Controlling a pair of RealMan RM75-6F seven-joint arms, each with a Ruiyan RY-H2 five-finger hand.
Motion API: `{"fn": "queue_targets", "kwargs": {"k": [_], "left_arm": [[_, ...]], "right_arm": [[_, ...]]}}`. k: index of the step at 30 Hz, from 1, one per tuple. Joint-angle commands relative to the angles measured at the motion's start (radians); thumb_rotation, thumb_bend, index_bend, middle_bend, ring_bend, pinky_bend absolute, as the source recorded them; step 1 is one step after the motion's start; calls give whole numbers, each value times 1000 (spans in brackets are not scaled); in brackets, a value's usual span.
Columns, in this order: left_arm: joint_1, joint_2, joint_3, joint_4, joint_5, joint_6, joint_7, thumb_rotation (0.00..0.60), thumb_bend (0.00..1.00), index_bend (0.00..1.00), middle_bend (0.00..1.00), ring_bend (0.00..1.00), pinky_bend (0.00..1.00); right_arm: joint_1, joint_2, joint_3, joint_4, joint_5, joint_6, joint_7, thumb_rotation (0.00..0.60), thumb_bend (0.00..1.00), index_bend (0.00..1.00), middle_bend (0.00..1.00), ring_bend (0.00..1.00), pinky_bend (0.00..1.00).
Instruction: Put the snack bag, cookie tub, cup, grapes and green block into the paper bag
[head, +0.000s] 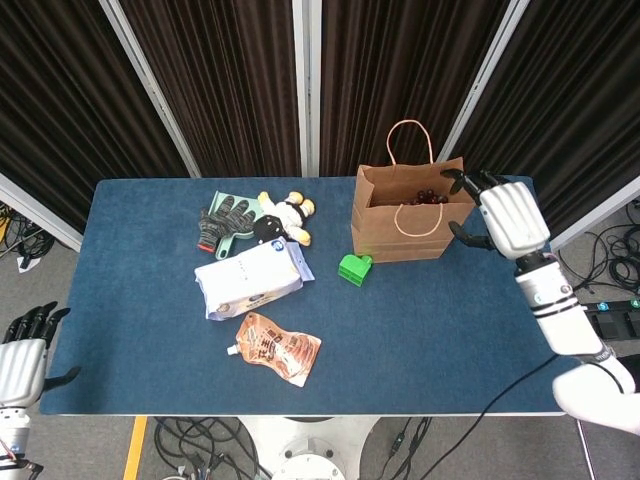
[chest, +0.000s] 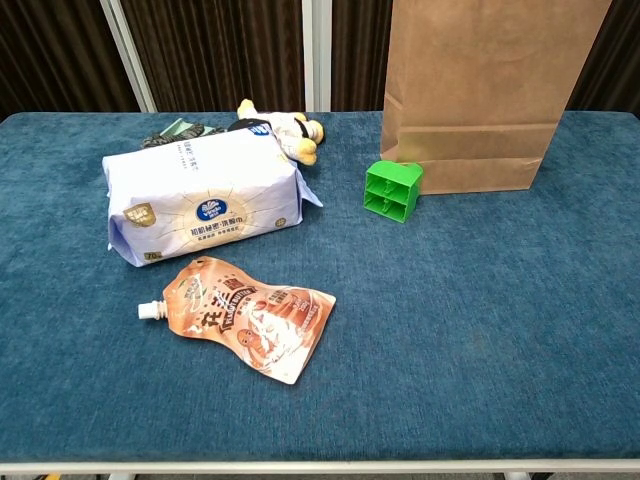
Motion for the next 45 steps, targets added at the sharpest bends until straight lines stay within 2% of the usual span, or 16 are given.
{"fn": "queue_targets", "kwargs": {"k": [1, 3, 5, 9, 14, 20, 24, 29, 36, 45], "left_arm": [[1, 3, 0, -4, 1, 2, 4, 600, 39, 232, 203, 121, 152], [0, 5, 1, -9, 2, 2, 8, 600, 40, 232, 203, 121, 152], [-1, 6, 2, -12, 5, 2, 13, 600, 40, 232, 203, 121, 152], [-3, 6, 1, -20, 10, 6, 17, 600, 40, 232, 203, 121, 152], [4, 6, 3, -22, 8, 14, 15, 600, 40, 232, 202, 121, 152], [14, 5, 8, -15, 3, 19, 5, 600, 40, 232, 203, 121, 152], [20, 0, 10, -7, -2, 21, -5, 600, 40, 232, 203, 121, 152], [22, -5, 10, 5, -4, 19, -16, 600, 40, 232, 203, 121, 152], [20, -11, 7, 19, -4, 15, -30, 600, 40, 232, 202, 121, 152], [29, -13, 9, 27, -9, 18, -43, 600, 40, 232, 203, 121, 152]], "right_arm": [[-109, 60, -105, -23, -198, 118, 199, 600, 191, 242, 410, 284, 463], [-123, 75, -152, -8, -274, 122, 260, 600, 192, 256, 418, 284, 464], [-120, 80, -188, 6, -326, 100, 259, 600, 192, 259, 421, 283, 464], [-85, 57, -212, 5, -349, 3, 118, 600, 175, 255, 411, 278, 464], [-10, -30, -192, -6, -302, -154, -125, 600, 149, 183, 338, 245, 451], [88, -173, -154, 27, -206, -319, -448, 600, 106, 71, 238, 87, 275], [132, -283, -136, 90, -150, -359, -643, 600, 78, 21, 190, 25, 183], [170, -419, -122, 198, -108, -349, -818, 600, 65, 1, 171, 13, 153], [221, -575, -133, 387, -103, -347, -951, 600, 64, 1, 166, 14, 140], [264, -696, -148, 556, -90, -372, -956, 600, 63, 1, 163, 13, 137]]}}
